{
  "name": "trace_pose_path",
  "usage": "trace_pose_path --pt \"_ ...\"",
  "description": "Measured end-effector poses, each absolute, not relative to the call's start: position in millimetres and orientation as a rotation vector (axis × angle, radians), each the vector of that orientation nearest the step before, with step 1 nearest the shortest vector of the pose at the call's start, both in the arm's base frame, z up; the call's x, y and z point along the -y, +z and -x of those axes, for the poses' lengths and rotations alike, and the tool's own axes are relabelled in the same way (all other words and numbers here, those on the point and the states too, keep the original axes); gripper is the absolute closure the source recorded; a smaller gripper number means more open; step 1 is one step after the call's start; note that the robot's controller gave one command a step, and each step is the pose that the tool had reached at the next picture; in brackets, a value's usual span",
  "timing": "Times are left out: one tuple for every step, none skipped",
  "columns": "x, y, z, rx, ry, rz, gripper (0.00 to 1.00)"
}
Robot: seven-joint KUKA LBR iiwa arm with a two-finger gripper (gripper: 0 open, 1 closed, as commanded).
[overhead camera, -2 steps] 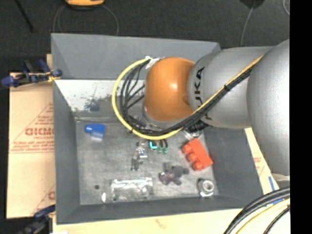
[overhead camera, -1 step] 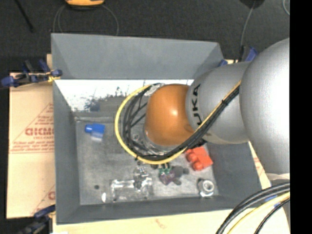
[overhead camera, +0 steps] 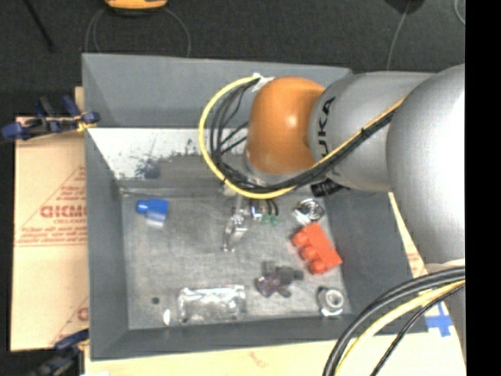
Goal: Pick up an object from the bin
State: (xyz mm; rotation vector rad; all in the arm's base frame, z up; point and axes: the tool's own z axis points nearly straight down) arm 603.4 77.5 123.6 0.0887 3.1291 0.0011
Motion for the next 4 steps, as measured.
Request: trace_pose_path --pt "-55.1 134.2 -513.1 -3.139 -0.002 0.157 0.00" --pt "7.7 104.0 -499.7 -3.143 -0.004 0.053 0.00" --pt "4.0 105.7 -501.1 -3.139 0.001 0.057 1.00" --pt "3.7 105.7 -501.1 -3.139 0.002 0.055 0.00"
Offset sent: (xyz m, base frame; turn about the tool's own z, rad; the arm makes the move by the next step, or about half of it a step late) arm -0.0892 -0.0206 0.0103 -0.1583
